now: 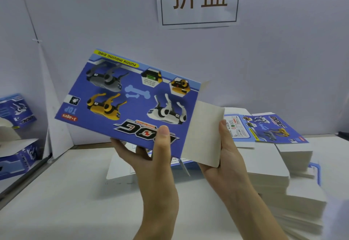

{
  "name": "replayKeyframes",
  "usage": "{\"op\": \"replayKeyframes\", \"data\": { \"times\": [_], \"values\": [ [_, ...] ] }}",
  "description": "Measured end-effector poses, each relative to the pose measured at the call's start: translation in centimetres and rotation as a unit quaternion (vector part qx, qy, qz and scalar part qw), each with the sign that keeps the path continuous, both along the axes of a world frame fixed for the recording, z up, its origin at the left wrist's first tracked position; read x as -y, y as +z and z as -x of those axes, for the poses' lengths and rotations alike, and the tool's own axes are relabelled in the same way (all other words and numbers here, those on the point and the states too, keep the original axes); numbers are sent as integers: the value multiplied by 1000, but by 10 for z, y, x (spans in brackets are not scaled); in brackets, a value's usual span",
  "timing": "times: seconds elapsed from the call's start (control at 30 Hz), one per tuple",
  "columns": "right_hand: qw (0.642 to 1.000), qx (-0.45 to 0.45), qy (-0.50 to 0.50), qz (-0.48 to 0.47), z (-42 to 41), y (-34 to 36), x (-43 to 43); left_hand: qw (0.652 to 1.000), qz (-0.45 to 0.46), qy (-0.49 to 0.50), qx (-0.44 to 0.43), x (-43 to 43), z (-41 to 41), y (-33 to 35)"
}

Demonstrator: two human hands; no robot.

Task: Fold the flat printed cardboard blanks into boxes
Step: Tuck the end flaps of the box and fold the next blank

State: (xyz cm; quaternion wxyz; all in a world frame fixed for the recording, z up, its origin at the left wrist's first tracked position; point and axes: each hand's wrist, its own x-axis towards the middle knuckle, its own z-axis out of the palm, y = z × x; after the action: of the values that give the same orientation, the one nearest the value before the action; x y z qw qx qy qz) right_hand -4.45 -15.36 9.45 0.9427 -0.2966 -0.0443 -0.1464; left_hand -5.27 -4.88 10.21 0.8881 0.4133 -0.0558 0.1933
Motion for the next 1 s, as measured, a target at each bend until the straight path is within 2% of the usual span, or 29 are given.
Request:
{"op": "replayKeyframes", "data": {
  "times": [0.1,0.23,0.4,0.57,0.67,0.7,0.73,0.77,0.8,0.83,0.87,0.9,0.93,0.97,1.0],
  "values": [
    [998,20,21,55,0,1,6,998,27,-53,-20,-12,-10,0],
    [985,10,-2,173,0,3,14,991,-17,-136,2,-30,-22,5],
    [987,-14,-40,156,-8,-2,23,954,-102,-279,34,-48,-28,10],
    [979,-26,-54,196,-10,-5,19,955,-111,-273,-24,-50,-35,5],
    [982,-63,-94,149,-24,-16,12,958,-131,-252,-38,-61,-39,8],
    [976,-83,-118,162,-32,-21,9,960,-156,-226,-44,-65,-40,8],
    [959,-104,-145,219,-40,-26,3,962,-187,-192,-54,-69,-42,9],
    [922,-124,-170,324,-50,-33,-3,962,-217,-154,-67,-74,-44,9],
    [858,-136,-181,460,-63,-42,-9,960,-242,-114,-80,-81,-47,8],
    [769,-138,-156,605,-75,-52,-14,958,-260,-74,-93,-89,-50,6],
    [660,-135,-109,731,-87,-64,-15,955,-274,-39,-106,-100,-54,4],
    [558,-127,-64,817,-96,-75,-15,952,-278,-15,-124,-112,-57,3],
    [485,-117,-44,865,-100,-80,-16,953,-266,-2,-143,-127,-62,3],
    [438,-103,-42,892,-102,-83,-17,956,-245,9,-163,-143,-68,5],
    [408,-95,-44,907,-104,-86,-16,957,-221,21,-187,-161,-78,10]
  ]
}}
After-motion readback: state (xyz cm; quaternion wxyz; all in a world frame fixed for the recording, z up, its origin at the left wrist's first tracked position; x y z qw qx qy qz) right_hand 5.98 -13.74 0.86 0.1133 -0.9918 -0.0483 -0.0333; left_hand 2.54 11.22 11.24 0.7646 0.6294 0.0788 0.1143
